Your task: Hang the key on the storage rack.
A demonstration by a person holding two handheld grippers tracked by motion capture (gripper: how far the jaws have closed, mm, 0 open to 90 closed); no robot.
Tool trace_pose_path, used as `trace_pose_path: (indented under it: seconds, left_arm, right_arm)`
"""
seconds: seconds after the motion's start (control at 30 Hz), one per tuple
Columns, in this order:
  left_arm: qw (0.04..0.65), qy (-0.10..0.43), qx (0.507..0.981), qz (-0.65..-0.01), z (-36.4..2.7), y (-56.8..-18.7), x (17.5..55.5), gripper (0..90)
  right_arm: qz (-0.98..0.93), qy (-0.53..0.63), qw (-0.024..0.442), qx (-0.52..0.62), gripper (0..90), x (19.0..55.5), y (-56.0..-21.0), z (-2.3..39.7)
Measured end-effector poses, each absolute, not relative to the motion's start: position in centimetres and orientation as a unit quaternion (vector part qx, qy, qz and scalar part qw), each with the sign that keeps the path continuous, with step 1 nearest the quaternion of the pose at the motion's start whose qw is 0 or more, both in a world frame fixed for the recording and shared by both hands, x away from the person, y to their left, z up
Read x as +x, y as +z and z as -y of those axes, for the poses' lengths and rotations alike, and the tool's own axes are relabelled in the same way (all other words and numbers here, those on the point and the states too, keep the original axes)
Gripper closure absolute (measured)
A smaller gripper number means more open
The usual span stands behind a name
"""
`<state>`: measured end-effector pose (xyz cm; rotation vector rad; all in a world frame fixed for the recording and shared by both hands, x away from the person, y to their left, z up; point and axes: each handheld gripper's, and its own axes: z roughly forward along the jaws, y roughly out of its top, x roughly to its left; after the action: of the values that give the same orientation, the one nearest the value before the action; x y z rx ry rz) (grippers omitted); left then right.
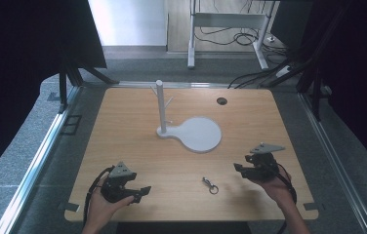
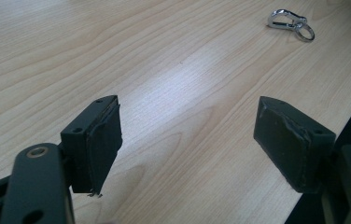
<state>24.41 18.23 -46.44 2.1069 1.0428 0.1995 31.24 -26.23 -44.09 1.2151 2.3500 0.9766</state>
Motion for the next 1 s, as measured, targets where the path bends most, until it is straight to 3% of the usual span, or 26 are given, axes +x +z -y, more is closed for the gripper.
trace_pose_path:
  seconds: [0.5,1.0]
  left_arm:
    - [0.382,0.08,0.824,-0.41,-18.4,-46.3,24.4,24.0]
    - [0.382,0.081,0.822,-0.415,-18.7,-46.2,24.4,24.1]
  right_arm:
    - [-0.873,0.296,0.105,0.374,46.4,32.7,-41.9,22.9]
    - [-0.896,0.271,0.075,0.343,48.5,32.8,-42.2,20.2]
